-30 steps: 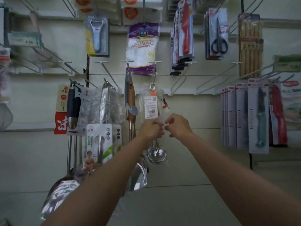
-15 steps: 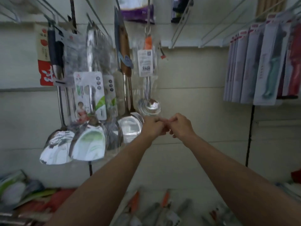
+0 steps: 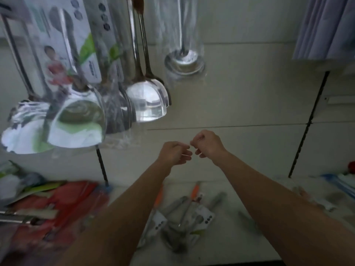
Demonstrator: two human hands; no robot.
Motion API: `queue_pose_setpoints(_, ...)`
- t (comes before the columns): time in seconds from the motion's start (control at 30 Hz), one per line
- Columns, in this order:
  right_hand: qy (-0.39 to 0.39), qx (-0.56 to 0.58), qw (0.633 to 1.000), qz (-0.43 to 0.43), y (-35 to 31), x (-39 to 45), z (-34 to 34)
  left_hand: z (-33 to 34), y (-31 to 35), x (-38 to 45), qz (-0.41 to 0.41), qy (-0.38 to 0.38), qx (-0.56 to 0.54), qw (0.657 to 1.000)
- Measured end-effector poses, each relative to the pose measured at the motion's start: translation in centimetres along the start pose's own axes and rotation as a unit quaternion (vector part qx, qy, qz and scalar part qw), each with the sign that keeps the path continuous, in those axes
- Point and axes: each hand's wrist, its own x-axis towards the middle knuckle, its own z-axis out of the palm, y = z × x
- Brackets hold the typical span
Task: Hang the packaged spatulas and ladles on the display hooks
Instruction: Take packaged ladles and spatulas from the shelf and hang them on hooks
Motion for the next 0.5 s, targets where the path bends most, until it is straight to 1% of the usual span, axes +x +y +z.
queue_pose_setpoints(0.13,-0.110,-0.066,0.991,0.042,3.3,0.9,2.1,-0.7,-3.7,2.0,-0.067,-0.037,0.067,0.995)
queue_pose_setpoints(0.17,-0.127,-0.076,0.988,0.047,3.8,1.1,2.6,-0.8,-4.5,2.5,-0.085,-0.047,0.083,0.992)
queue_pose_setpoints(0.27,-0.148,-0.082,0.984,0.057,5.8,2.0,3.9,-1.2,-7.4,3.8,-0.111,-0.054,0.103,0.987)
queue_pose_setpoints(0.4,-0.174,-0.094,0.978,0.070,8.6,2.9,5.3,-2.5,-10.9,5.2,-0.141,-0.003,0.079,0.987)
queue_pose_setpoints(0.5,-0.177,-0.106,0.974,0.089,10.9,3.4,6.0,-3.0,-13.2,5.9,-0.175,0.010,0.070,0.982)
